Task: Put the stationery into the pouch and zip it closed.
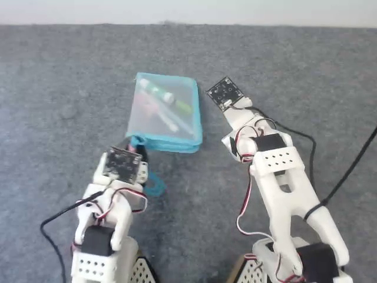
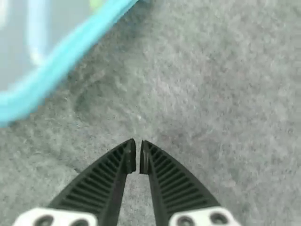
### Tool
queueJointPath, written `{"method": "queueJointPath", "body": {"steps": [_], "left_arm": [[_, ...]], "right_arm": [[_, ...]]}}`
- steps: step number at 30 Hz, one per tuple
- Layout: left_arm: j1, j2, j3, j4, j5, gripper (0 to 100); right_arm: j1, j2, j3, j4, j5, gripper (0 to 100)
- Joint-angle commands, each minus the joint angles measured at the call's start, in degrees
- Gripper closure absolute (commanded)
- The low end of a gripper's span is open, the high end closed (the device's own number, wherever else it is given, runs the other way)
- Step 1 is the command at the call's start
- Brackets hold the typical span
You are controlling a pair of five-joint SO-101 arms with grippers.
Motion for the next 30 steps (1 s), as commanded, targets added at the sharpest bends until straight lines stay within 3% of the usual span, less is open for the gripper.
{"method": "queueJointPath", "body": {"steps": [1, 5, 10, 16, 30], "left_arm": [[6.95, -0.97, 0.4, -2.2, 0.44, 99], [11.69, -0.97, 1.63, -2.2, 0.44, 99], [16.53, -0.97, 2.51, -2.46, 0.44, 98], [14.07, -0.97, 1.89, -2.46, 0.62, 80], [10.73, -1.05, -1.45, -1.32, 0.62, 79]], "right_arm": [[0.22, -0.57, -3.25, -0.22, -1.05, 98.8], [0.04, -4.88, -3.25, 2.86, -0.97, 98.0], [-3.38, -14.2, -2.73, 9.98, -2.55, 86.8], [-6.02, -16.57, -1.41, 10.86, -4.48, 79.7], [-5.93, -16.48, -0.97, 9.8, -4.48, 79.6]]}}
